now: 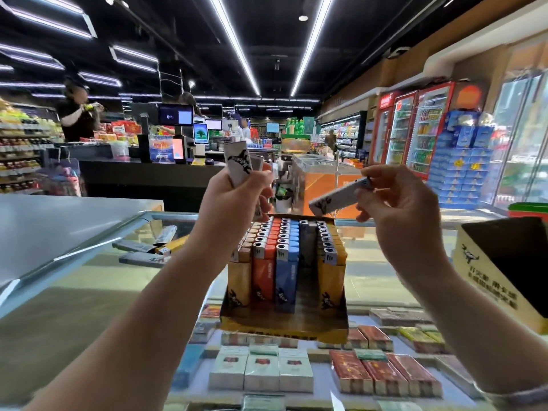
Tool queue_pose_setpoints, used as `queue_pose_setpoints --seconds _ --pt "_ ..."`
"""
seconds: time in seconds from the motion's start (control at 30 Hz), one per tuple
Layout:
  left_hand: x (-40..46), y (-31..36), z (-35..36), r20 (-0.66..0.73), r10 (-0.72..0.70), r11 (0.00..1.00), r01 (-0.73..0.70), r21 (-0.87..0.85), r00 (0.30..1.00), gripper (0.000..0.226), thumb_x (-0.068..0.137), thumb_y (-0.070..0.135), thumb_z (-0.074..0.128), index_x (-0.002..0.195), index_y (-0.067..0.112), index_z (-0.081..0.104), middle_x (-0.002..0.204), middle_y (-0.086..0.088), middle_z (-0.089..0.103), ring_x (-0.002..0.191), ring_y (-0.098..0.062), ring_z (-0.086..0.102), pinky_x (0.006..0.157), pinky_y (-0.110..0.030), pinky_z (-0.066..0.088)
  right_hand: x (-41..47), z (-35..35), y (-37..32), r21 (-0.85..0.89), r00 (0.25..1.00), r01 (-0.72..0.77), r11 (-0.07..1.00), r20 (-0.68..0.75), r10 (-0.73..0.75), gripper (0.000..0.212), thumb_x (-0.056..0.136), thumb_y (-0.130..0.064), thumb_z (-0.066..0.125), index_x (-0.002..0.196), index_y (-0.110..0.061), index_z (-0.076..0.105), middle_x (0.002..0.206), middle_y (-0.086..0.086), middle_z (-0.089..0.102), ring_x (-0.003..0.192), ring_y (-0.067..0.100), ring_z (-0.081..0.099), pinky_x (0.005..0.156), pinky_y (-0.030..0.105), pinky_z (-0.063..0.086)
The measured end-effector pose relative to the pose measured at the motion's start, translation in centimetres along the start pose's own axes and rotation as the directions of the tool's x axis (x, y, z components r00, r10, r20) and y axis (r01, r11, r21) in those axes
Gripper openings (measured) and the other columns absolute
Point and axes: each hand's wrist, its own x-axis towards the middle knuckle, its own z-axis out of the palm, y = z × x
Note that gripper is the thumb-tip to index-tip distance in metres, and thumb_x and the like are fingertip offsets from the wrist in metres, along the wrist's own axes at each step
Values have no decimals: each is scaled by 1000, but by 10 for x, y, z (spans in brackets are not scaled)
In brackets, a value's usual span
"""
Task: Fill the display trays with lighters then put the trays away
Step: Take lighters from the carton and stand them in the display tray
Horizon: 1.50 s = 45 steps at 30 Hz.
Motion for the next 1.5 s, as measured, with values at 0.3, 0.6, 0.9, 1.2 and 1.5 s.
queue_pose_setpoints --seconds 0.3,0.6,0.9,1.2,1.5 --pt "1 1 2 31 55 999 -55 -2 998 14 87 21 59 79 30 67 76 2 64 69 -4 54 55 -7 42 10 20 -6 -132 992 77 988 105 -63 32 89 0 55 115 -18 60 88 -15 58 70 -4 53 63 9 45" --pt "2 0 2 39 79 989 -73 -126 996 4 76 14 67 79 16 68 67 12 69 67 2 63 62 -11 50 23 29 -6 -245 968 148 958 236 -89 24 85 0 59 108 -7 65 78 -17 54 66 -9 53 58 3 43" --pt "5 -11 -6 -41 -40 999 38 -33 998 37 69 41 62 85 7 61 72 -1 63 61 -6 57 53 -14 48 15 31 15 -263 862 -66 962 471 188 16 78 3 66 82 -12 69 71 -10 61 60 -7 58 52 7 43" --pt "5 -13 -4 -50 -106 993 103 -60 993 42 66 38 66 91 7 56 80 -4 70 65 -9 68 56 -17 51 16 33 17 -196 860 -116 974 470 197 25 77 6 66 75 -18 68 74 -6 64 62 -5 59 54 7 44" --pt "5 -13 -5 -18 -102 994 101 -52 995 32 66 36 68 83 11 55 77 -3 72 66 -15 69 58 -20 54 15 33 11 -342 829 -4 940 524 194 17 78 4 61 73 -10 69 72 -12 53 65 -7 52 53 4 36"
